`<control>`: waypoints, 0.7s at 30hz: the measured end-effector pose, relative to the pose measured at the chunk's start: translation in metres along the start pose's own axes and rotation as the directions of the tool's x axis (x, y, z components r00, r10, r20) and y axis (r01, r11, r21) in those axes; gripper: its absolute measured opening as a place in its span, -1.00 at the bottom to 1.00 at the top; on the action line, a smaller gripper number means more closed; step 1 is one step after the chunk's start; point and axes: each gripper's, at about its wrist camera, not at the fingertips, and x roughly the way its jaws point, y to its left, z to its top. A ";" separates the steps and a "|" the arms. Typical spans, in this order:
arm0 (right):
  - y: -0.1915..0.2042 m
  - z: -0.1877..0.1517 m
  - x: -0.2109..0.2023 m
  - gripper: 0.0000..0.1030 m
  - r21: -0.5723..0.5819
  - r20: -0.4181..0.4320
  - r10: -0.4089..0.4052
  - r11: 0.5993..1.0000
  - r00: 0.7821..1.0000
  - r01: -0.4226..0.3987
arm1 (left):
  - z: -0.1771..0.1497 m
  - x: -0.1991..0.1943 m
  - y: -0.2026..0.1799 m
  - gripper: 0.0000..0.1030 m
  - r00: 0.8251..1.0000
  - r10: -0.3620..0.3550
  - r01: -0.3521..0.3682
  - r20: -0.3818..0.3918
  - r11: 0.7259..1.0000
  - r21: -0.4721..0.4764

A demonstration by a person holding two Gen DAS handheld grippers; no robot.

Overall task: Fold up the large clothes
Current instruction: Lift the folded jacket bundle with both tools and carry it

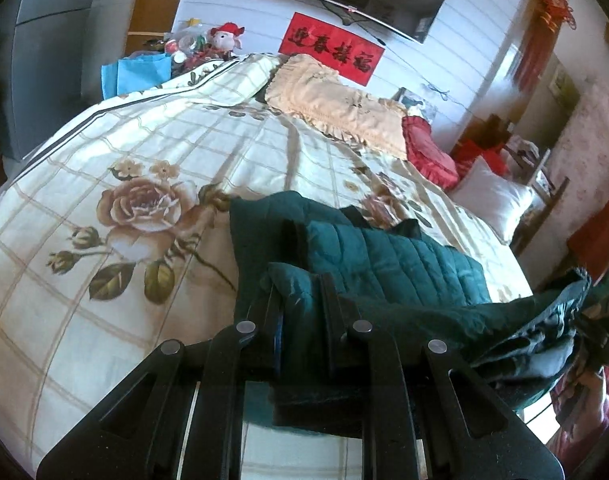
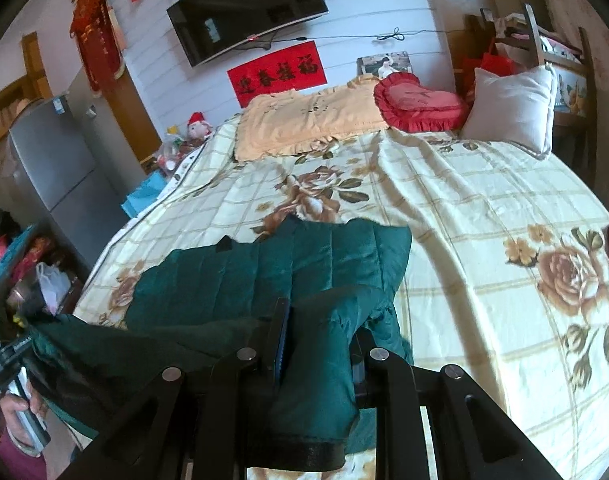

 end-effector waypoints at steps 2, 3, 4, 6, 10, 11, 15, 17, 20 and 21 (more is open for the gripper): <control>0.000 0.007 0.010 -0.62 -0.002 -0.005 -0.012 1.000 1.000 0.012 | 0.009 0.010 0.000 -0.73 1.000 0.011 -0.011 0.000 1.000 -0.006; 0.000 0.011 0.015 -0.62 0.000 -0.007 -0.018 1.000 1.000 0.018 | 0.013 0.015 -0.001 -0.72 1.000 0.017 -0.017 0.001 1.000 -0.008; -0.001 0.015 0.020 -0.62 0.003 -0.008 -0.023 1.000 1.000 0.023 | 0.017 0.019 -0.001 -0.72 1.000 0.022 -0.022 0.001 1.000 -0.009; -0.003 0.023 0.029 -0.62 0.012 -0.011 -0.036 0.999 0.999 0.036 | 0.025 0.029 -0.002 -0.72 0.999 0.034 -0.034 0.003 0.999 -0.008; -0.008 0.037 0.052 -0.62 0.028 -0.033 -0.080 0.996 0.996 0.081 | 0.039 0.048 -0.004 -0.72 0.998 0.063 -0.063 -0.001 0.998 -0.008; -0.010 0.040 0.058 -0.62 0.032 -0.039 -0.093 0.995 0.995 0.094 | 0.043 0.055 -0.003 -0.72 0.997 0.072 -0.072 -0.006 0.997 -0.011; -0.016 0.050 0.082 -0.62 0.040 -0.064 -0.134 0.990 0.989 0.137 | 0.054 0.079 0.001 -0.72 0.994 0.104 -0.105 -0.021 0.994 -0.027; -0.018 0.054 0.092 -0.62 0.041 -0.079 -0.145 0.988 0.986 0.148 | 0.056 0.090 0.002 -0.72 0.992 0.120 -0.121 -0.030 0.992 -0.021; -0.022 0.058 0.110 -0.62 0.038 -0.104 -0.162 0.985 0.981 0.167 | 0.058 0.104 0.003 -0.72 0.989 0.141 -0.142 -0.040 0.990 -0.007; -0.024 0.058 0.115 -0.62 0.037 -0.111 -0.166 0.985 0.980 0.171 | 0.059 0.109 0.003 -0.72 0.988 0.148 -0.148 -0.043 0.989 -0.002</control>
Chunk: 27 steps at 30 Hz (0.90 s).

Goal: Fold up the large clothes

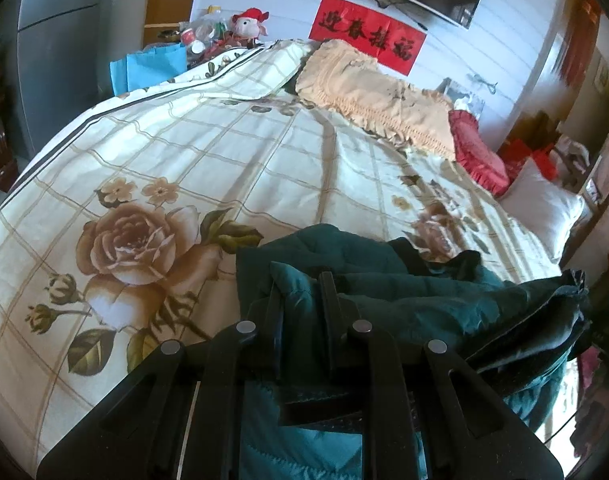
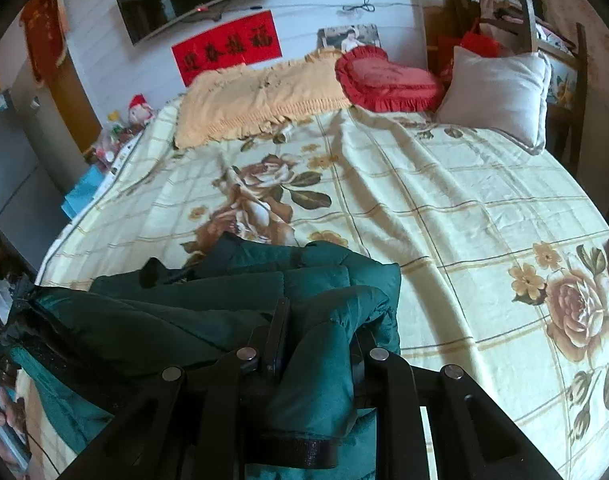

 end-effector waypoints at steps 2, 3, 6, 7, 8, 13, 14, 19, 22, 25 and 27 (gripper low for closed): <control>0.000 0.002 0.010 -0.62 0.004 -0.012 -0.008 1.000 1.000 0.008 | 0.001 0.009 -0.001 -0.72 1.000 0.010 -0.010 -0.008 1.000 0.006; -0.001 0.003 0.016 -0.62 0.009 -0.018 -0.011 1.000 1.000 0.011 | 0.002 0.012 -0.001 -0.72 1.000 0.013 -0.012 -0.013 1.000 0.007; -0.002 0.004 0.027 -0.62 0.020 -0.031 -0.015 1.000 0.999 0.015 | 0.002 0.024 0.000 -0.72 0.999 0.019 -0.019 -0.026 1.000 0.007; -0.003 0.004 0.031 -0.62 0.024 -0.038 -0.015 1.000 0.999 0.016 | 0.002 0.028 0.000 -0.72 0.999 0.022 -0.022 -0.030 1.000 0.007; -0.004 0.004 0.036 -0.62 0.031 -0.044 -0.015 0.999 0.999 0.016 | 0.003 0.030 0.000 -0.72 0.999 0.023 -0.023 -0.033 1.000 0.007; -0.008 0.004 0.049 -0.62 0.075 -0.059 -0.001 0.997 0.998 0.005 | 0.003 0.043 0.003 -0.72 0.999 0.014 -0.015 -0.052 1.000 -0.019; -0.010 0.004 0.051 -0.57 0.089 -0.063 0.011 0.996 0.998 -0.006 | 0.003 0.043 0.005 -0.71 0.998 0.008 -0.009 -0.054 0.999 -0.031; -0.009 0.008 0.045 -0.42 0.102 -0.052 0.029 0.994 0.998 -0.024 | 0.005 0.041 0.013 -0.66 0.997 -0.051 0.045 -0.060 0.995 -0.092; -0.008 0.012 0.032 -0.33 0.101 -0.018 0.051 0.994 0.999 -0.049 | 0.010 0.037 0.018 -0.62 0.993 -0.096 0.088 -0.067 0.989 -0.119; -0.009 0.017 0.021 -0.26 0.104 -0.001 0.075 0.992 0.997 -0.074 | 0.016 0.031 0.026 -0.53 0.985 -0.155 0.140 -0.079 0.976 -0.165; -0.008 0.018 0.014 -0.19 0.104 0.006 0.087 0.991 0.996 -0.088 | 0.018 0.026 0.027 -0.48 0.981 -0.174 0.158 -0.081 0.971 -0.177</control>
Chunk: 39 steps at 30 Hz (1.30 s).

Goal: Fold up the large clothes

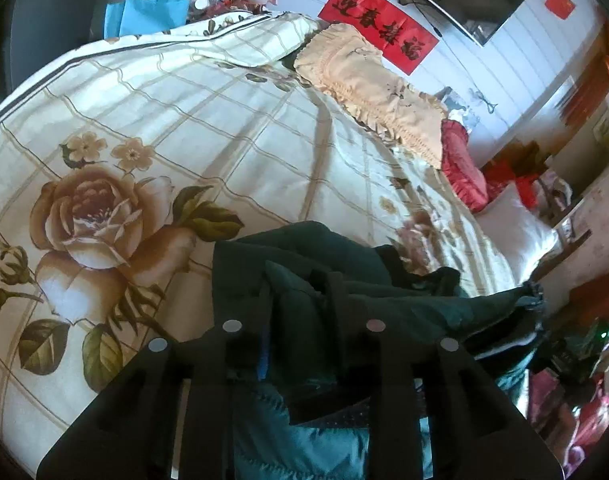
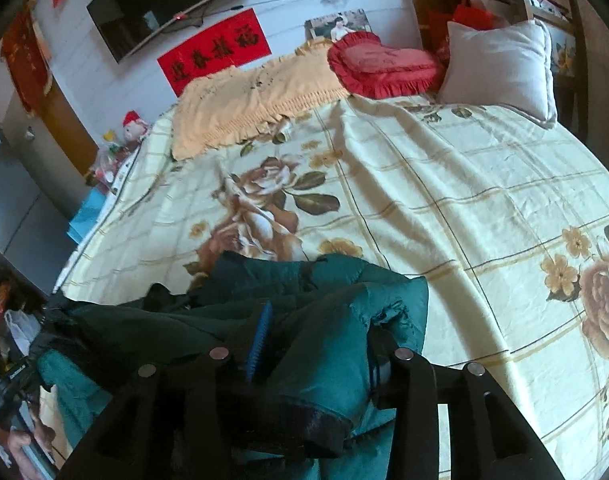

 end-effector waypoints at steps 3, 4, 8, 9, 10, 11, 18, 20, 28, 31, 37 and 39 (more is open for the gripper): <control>0.000 0.000 -0.009 -0.04 0.004 0.015 0.023 1.000 1.000 -0.024 | 0.001 -0.011 0.001 -0.28 0.999 -0.029 0.029 0.017 1.000 -0.008; 0.000 0.001 -0.012 -0.02 0.012 0.018 0.031 0.999 0.999 -0.031 | 0.002 -0.017 0.001 -0.09 0.999 -0.035 0.035 0.031 0.999 -0.007; -0.001 0.003 -0.028 0.25 0.025 0.059 0.035 0.999 0.998 -0.037 | 0.006 -0.041 0.002 0.36 0.991 -0.006 0.006 0.136 1.000 0.001; 0.000 0.003 -0.035 0.33 0.023 0.093 0.027 0.999 0.995 -0.029 | 0.007 -0.046 0.002 0.36 0.989 -0.008 0.008 0.150 1.000 0.002; 0.001 0.004 -0.042 0.35 0.020 0.124 0.023 0.999 0.992 -0.026 | 0.007 -0.048 0.001 0.36 0.988 -0.008 0.007 0.151 1.000 0.004; 0.004 0.004 -0.047 0.35 0.017 0.143 0.023 1.000 0.990 -0.026 | 0.007 -0.048 0.000 0.36 0.989 -0.007 0.005 0.148 1.000 0.010; 0.068 -0.022 -0.029 0.35 -0.184 0.057 0.097 0.979 0.994 -0.085 | -0.022 -0.026 -0.028 0.36 0.991 0.063 -0.076 0.122 0.991 0.107; 0.090 -0.034 -0.012 0.35 -0.256 0.020 0.096 0.963 0.995 -0.087 | -0.029 -0.010 -0.036 0.36 0.990 0.100 -0.113 0.102 0.986 0.125; 0.151 -0.056 0.064 0.34 -0.382 -0.006 0.043 0.923 0.999 -0.042 | -0.027 0.049 -0.040 0.37 0.960 0.272 -0.279 0.067 0.950 0.138; 0.156 -0.053 0.090 0.34 -0.397 -0.005 0.008 0.918 1.000 -0.009 | -0.022 0.061 -0.036 0.47 0.949 0.307 -0.315 0.071 0.938 0.148; 0.155 -0.043 0.134 0.35 -0.390 -0.072 -0.054 0.920 0.996 0.022 | -0.012 0.082 -0.024 0.63 0.944 0.324 -0.329 0.060 0.938 0.108; 0.150 -0.043 0.139 0.35 -0.370 -0.084 -0.049 0.929 0.995 0.015 | -0.011 0.086 -0.024 0.64 0.943 0.328 -0.333 0.058 0.937 0.105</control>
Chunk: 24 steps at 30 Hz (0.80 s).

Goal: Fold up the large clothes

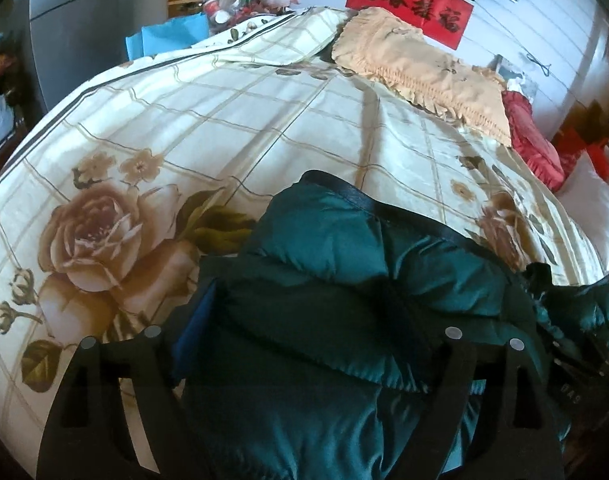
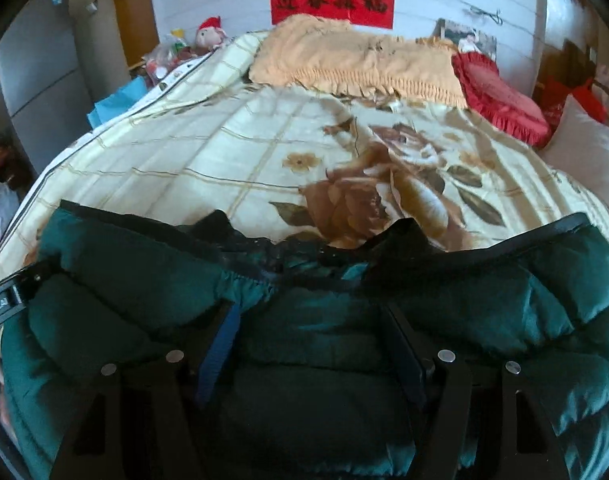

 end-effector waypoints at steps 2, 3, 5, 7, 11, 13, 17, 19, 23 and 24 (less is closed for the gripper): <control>-0.002 0.000 -0.004 0.35 0.011 -0.001 0.007 1.000 1.000 -0.007 | -0.001 -0.001 -0.003 0.64 1.000 0.006 -0.006 0.003 1.000 0.016; -0.002 0.000 -0.009 0.35 0.017 0.001 0.008 1.000 1.000 -0.008 | -0.002 -0.001 -0.003 0.64 1.000 0.004 -0.005 0.004 1.000 0.021; -0.007 -0.001 -0.030 0.34 0.036 0.025 0.025 0.999 0.999 -0.026 | -0.002 -0.002 -0.003 0.64 1.000 -0.001 0.001 0.005 1.000 0.024; -0.016 -0.003 -0.052 0.34 0.041 0.062 0.018 0.999 0.998 -0.020 | -0.002 -0.002 -0.002 0.64 1.000 -0.005 0.004 0.004 1.000 0.022; -0.057 -0.007 -0.086 0.34 0.088 0.097 -0.072 0.994 0.993 0.064 | -0.002 -0.002 -0.002 0.64 1.000 0.002 -0.002 0.006 1.000 0.026; -0.083 -0.009 -0.088 0.34 0.116 0.076 -0.134 0.985 0.988 0.125 | -0.002 -0.002 -0.002 0.64 1.000 0.006 -0.007 0.006 1.000 0.028; -0.118 -0.016 -0.065 0.35 0.160 -0.007 -0.177 0.971 0.984 0.175 | -0.002 0.000 -0.005 0.65 1.000 0.014 -0.014 0.008 0.999 0.036; -0.124 -0.019 -0.053 0.39 0.176 -0.011 -0.172 0.969 0.985 0.172 | -0.002 0.002 -0.007 0.66 1.000 0.021 -0.022 0.008 0.999 0.038; -0.126 -0.016 -0.034 0.56 0.182 -0.019 -0.180 0.967 0.983 0.181 | -0.001 0.006 -0.007 0.70 1.000 0.023 -0.023 -0.003 0.999 0.024; -0.125 -0.015 -0.033 0.56 0.177 -0.023 -0.184 0.966 0.983 0.186 | -0.001 0.006 -0.006 0.70 1.000 0.020 -0.020 -0.002 1.000 0.021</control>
